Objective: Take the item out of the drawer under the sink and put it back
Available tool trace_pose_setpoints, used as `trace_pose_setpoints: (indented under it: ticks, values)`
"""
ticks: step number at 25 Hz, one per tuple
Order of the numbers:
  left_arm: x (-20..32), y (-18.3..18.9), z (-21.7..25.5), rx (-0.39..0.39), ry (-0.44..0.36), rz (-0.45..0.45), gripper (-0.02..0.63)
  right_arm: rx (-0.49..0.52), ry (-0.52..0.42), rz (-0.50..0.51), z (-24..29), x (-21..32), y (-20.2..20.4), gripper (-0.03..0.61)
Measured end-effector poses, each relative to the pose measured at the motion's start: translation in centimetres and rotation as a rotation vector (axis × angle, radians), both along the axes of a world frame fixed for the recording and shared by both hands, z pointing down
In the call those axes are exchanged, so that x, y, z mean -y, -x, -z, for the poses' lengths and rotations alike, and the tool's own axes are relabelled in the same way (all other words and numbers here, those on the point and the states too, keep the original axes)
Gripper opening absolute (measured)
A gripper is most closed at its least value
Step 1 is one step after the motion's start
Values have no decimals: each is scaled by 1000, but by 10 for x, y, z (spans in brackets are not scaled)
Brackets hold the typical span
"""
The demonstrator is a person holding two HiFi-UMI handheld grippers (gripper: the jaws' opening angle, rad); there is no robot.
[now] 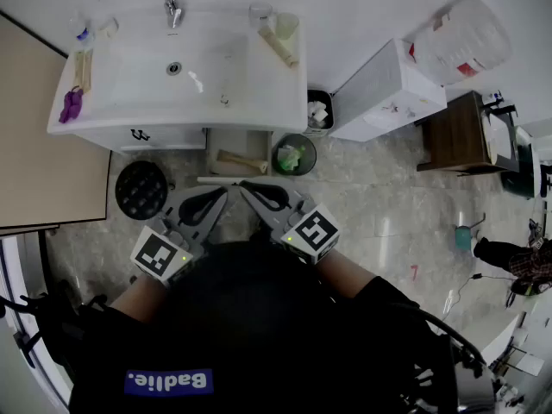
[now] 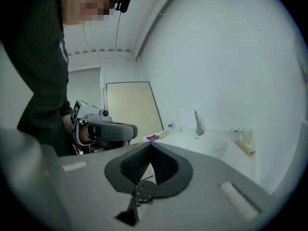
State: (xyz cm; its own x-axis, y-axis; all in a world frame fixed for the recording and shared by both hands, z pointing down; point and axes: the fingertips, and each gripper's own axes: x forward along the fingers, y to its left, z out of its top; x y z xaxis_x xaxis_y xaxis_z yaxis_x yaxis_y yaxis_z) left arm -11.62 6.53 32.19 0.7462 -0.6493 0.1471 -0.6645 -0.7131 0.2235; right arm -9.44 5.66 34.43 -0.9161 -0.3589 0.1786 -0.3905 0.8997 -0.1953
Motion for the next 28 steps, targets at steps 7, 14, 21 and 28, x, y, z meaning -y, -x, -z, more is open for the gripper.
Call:
trace_pose_setpoints:
  ticks: [7,14,21,28]
  values:
    - [-4,-1,2,3,12,-2,5,-7,22,2,0,-6,-3,2]
    - [-2,2,-1,4,21,5,5,-17,18,-3,0,-5,-8,2]
    - [8,2,-13,22,41,5,5,-2,22,-4,-1,0,-5,2]
    - [23,4,-49,75,77,4,5,-2,37,-23,-9,8,-10,2]
